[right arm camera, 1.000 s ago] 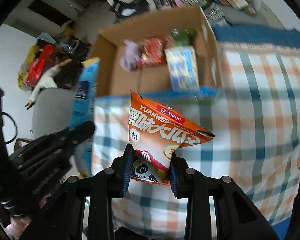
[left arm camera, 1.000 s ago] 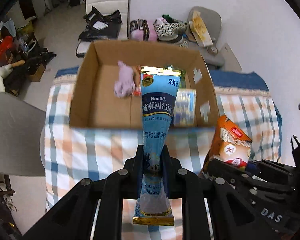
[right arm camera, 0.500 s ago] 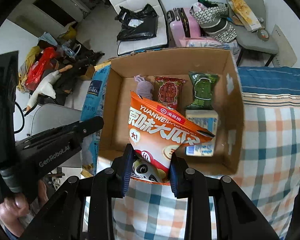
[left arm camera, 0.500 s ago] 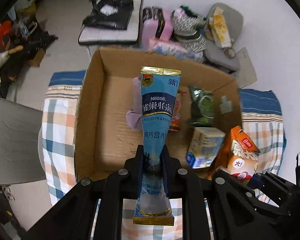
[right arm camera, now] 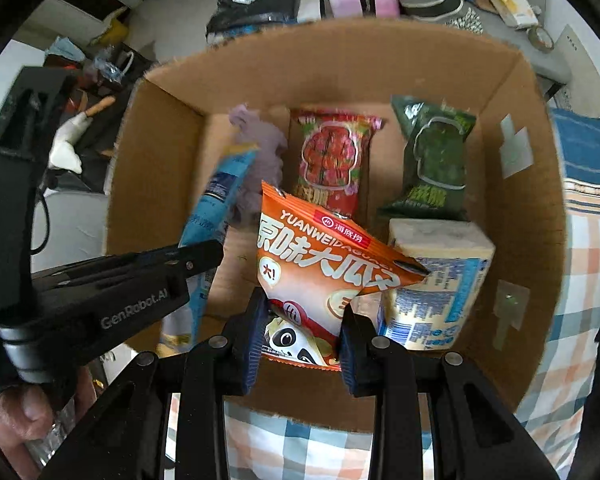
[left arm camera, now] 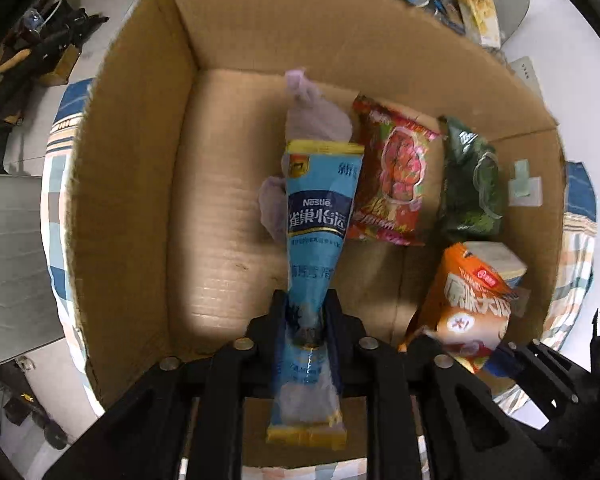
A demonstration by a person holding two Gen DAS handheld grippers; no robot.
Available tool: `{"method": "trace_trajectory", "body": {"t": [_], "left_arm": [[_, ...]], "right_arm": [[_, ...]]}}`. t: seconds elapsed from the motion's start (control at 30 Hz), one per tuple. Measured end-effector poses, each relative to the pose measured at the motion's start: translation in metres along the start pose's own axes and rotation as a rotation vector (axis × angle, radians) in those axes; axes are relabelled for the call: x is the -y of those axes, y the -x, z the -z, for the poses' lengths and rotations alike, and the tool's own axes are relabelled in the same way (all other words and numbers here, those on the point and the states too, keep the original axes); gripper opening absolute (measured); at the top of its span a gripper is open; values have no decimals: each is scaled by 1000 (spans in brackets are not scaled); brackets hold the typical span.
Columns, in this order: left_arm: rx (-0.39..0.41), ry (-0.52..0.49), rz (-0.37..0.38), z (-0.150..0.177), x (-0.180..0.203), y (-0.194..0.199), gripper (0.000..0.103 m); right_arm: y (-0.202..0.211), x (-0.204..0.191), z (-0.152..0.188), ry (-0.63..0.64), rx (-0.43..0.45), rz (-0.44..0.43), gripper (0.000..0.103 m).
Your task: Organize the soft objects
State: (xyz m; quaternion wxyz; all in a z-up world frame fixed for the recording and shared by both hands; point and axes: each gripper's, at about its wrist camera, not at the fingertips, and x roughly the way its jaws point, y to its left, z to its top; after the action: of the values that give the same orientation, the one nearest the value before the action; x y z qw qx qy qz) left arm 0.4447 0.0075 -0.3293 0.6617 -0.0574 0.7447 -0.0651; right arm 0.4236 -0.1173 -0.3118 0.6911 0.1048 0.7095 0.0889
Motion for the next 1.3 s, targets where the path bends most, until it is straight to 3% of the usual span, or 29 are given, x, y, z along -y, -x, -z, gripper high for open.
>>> {"method": "trace_trajectory", "body": {"t": [0.1,0.17,0.3,0.5,0.57,0.73,1.03,1.3], "left_arm": [[-15,-2,-27,2,0,-6,27],[-11,5,-36,5,-1,-6,29],[21,9,-55,12,0,1,35],[109,-12,-87,29,11,24,57],[143,-19,-102,35,14,32,71],[210,-20,-133,44,9,51,95],[292,1,-144,58,9,71,96],[458,2,-143,118,25,135,95]], "right_arm": [[-13,3,0,1,-27,25,39],[-14,6,2,-7,-30,31,53],[-9,11,4,-14,-15,43,73],[9,18,8,-15,33,88,91],[18,20,10,-12,47,112,96],[29,27,11,-23,78,180,97],[38,37,25,-54,97,213,97],[102,27,66,-26,232,195,97]]}}
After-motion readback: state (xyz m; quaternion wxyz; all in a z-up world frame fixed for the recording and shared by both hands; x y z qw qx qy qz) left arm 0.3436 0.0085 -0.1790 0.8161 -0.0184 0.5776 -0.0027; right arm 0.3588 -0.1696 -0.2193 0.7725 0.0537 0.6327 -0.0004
